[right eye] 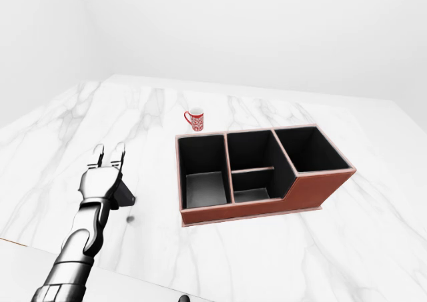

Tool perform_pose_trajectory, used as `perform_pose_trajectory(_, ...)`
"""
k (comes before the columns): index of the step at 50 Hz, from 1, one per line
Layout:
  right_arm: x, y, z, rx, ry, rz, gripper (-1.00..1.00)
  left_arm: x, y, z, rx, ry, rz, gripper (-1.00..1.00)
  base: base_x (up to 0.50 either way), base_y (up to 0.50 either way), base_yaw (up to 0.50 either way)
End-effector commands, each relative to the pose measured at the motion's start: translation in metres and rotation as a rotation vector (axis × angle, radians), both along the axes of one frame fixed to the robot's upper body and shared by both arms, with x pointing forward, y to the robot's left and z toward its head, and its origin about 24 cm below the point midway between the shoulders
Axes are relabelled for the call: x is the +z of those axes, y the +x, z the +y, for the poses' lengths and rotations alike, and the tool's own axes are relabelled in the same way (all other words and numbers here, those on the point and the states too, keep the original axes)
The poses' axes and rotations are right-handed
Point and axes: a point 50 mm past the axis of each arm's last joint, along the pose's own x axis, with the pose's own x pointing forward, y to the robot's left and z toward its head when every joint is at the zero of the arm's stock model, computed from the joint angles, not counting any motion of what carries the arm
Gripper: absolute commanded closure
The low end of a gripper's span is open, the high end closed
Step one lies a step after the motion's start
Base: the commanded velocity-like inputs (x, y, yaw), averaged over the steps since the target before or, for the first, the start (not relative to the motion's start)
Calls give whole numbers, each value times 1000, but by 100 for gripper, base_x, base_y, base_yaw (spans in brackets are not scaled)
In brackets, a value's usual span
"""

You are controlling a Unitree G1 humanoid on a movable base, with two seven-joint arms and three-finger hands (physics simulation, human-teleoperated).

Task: Pick up the book and place it in the left compartment of the caddy.

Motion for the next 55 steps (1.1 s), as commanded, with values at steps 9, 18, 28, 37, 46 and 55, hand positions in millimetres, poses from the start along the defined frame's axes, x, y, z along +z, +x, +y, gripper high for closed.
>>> perform_pose_trajectory(9,1,0,0,0,0,0,-100,-7,14,19,47,1,32,-100,0,0,0)
perform_pose_trajectory(18,0,0,0,-1,-7,4,-100,-13,18,34,87,-6,47,-100,0,0,0)
perform_pose_trajectory(28,0,1,1,-6,-13,5,-100,-20,21,42,115,-18,67,-100,0,0,0)
perform_pose_trajectory(37,1,1,1,-1,-12,1,-100,-26,27,41,116,-12,91,-100,0,0,0)
perform_pose_trajectory(46,1,1,1,0,-8,-1,-100,-36,31,39,121,4,133,-100,0,0,0)
perform_pose_trajectory(55,0,1,1,-7,-14,4,-100,-46,32,34,117,20,174,-100,0,0,0)
